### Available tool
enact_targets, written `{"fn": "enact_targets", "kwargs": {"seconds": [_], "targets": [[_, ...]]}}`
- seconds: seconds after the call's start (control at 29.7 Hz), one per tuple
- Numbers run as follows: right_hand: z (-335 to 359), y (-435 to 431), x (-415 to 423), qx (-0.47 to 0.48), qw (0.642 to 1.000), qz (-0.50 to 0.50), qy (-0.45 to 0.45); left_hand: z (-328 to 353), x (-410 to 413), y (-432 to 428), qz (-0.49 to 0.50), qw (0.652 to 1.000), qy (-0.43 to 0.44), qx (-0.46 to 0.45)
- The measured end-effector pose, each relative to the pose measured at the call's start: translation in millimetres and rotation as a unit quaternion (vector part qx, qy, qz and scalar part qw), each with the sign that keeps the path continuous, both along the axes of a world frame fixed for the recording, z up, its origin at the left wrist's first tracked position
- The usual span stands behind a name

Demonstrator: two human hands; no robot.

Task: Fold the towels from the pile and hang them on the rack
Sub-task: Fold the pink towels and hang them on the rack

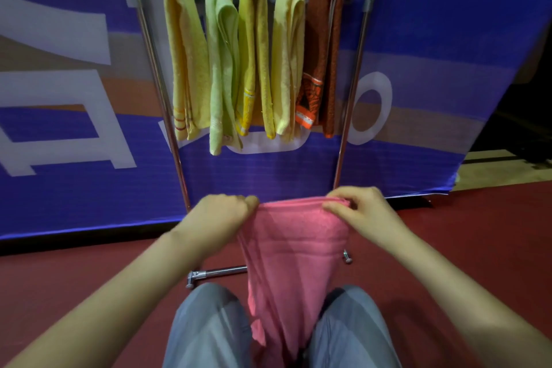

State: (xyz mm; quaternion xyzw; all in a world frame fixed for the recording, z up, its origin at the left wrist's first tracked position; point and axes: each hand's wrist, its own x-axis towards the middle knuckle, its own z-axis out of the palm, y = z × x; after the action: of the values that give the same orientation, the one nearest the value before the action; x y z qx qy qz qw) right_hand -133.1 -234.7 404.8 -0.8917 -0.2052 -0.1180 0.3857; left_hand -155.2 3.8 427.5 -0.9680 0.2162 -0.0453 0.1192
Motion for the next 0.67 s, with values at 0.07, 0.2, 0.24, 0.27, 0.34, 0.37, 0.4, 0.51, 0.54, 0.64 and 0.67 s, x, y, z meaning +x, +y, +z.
{"fn": "enact_targets", "kwargs": {"seconds": [0.07,0.2,0.24,0.27,0.34,0.37,0.4,0.51,0.54,0.64,0.67], "targets": [[31,6,6,-0.009,0.997,0.001,-0.078,22,10,10,-0.002,0.998,-0.051,-0.032],[97,13,17,-0.031,0.976,0.001,-0.216,76,17,25,-0.046,0.976,-0.17,-0.127],[108,14,19,-0.043,0.975,0.008,-0.218,87,17,26,-0.051,0.97,-0.193,-0.14],[114,15,22,-0.054,0.976,0.016,-0.212,95,16,27,-0.046,0.968,-0.202,-0.143],[114,16,25,-0.098,0.972,0.019,-0.212,102,16,26,-0.023,0.972,-0.192,-0.13],[112,16,25,-0.123,0.968,0.016,-0.22,100,15,24,-0.013,0.976,-0.181,-0.118],[108,16,26,-0.144,0.963,0.011,-0.228,96,14,23,-0.009,0.979,-0.167,-0.112],[103,13,26,-0.179,0.955,-0.01,-0.235,80,14,22,-0.018,0.979,-0.131,-0.155],[102,14,27,-0.192,0.952,-0.017,-0.237,78,15,23,-0.02,0.976,-0.123,-0.181],[98,13,29,-0.233,0.943,-0.044,-0.234,76,21,24,-0.015,0.965,-0.113,-0.238],[98,13,29,-0.234,0.942,-0.052,-0.236,76,23,23,-0.01,0.962,-0.11,-0.248]]}}
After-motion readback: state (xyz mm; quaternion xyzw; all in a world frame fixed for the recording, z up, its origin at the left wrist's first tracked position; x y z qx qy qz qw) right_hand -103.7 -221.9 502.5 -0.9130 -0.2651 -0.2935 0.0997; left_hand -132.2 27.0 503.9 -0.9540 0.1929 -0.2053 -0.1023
